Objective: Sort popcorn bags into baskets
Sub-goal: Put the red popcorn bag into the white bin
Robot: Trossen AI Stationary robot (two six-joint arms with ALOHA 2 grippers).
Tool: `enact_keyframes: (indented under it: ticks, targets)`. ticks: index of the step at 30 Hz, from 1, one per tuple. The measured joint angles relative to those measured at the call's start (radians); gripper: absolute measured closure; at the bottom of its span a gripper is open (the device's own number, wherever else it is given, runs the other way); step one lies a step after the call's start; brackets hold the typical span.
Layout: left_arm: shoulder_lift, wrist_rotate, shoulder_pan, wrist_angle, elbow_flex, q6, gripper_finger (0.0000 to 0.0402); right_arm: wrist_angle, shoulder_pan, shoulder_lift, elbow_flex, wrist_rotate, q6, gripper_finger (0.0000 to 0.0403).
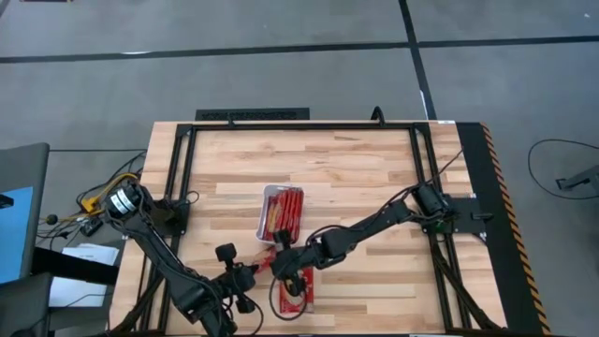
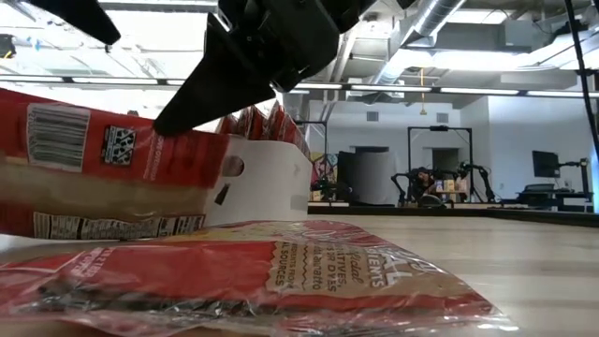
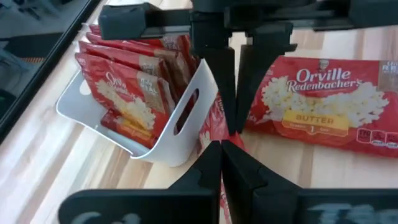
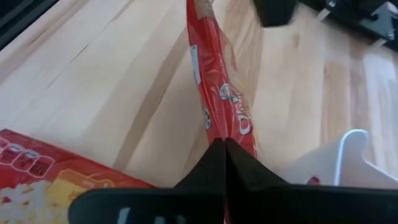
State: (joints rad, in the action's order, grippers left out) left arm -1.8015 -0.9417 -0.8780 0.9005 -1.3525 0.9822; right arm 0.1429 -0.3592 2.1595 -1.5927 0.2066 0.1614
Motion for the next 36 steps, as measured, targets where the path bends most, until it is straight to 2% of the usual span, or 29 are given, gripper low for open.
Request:
enact_keyframes:
  ticks: [4,7,13,16,18,22,25,28,32,36]
  targets:
    - [0.001,0.004,-0.001,0.036,-0.023,0.003,0.0397,0.064,-0.006,0.000,-0.033,0.004,0.026,0.0398]
    - [0.003,0.011,-0.002,0.114,-0.050,0.026,0.0380,0.108,-0.012,-0.001,-0.065,0.019,0.054,0.0398]
    - [0.004,0.020,-0.044,0.414,-0.129,0.199,0.0311,0.237,-0.013,-0.061,-0.109,0.035,0.111,0.0399]
    - [0.005,0.011,-0.085,0.569,-0.146,0.361,0.0267,0.288,0.004,-0.111,-0.104,0.044,0.134,0.0399]
    - [0.005,-0.016,-0.118,0.613,-0.131,0.454,0.0239,0.351,0.023,-0.171,-0.075,0.047,0.136,0.0399]
    - [0.005,-0.124,-0.177,0.554,-0.061,0.532,0.0194,0.308,0.068,-0.293,-0.001,-0.004,0.129,0.0399]
    - [0.002,-0.239,-0.200,0.473,0.006,0.578,0.0173,0.236,0.103,-0.365,0.053,-0.092,0.123,0.0399]
    - [0.002,-0.329,-0.190,0.404,0.075,0.637,0.0159,0.179,0.118,-0.408,0.097,-0.128,0.115,0.0399]
    - [0.000,-0.359,-0.145,0.344,0.164,0.704,0.0144,0.156,0.120,-0.432,0.130,-0.125,0.129,0.0399]
    - [0.001,-0.375,-0.087,0.265,0.230,0.698,0.0131,0.157,0.118,-0.435,0.130,-0.127,0.144,0.0399]
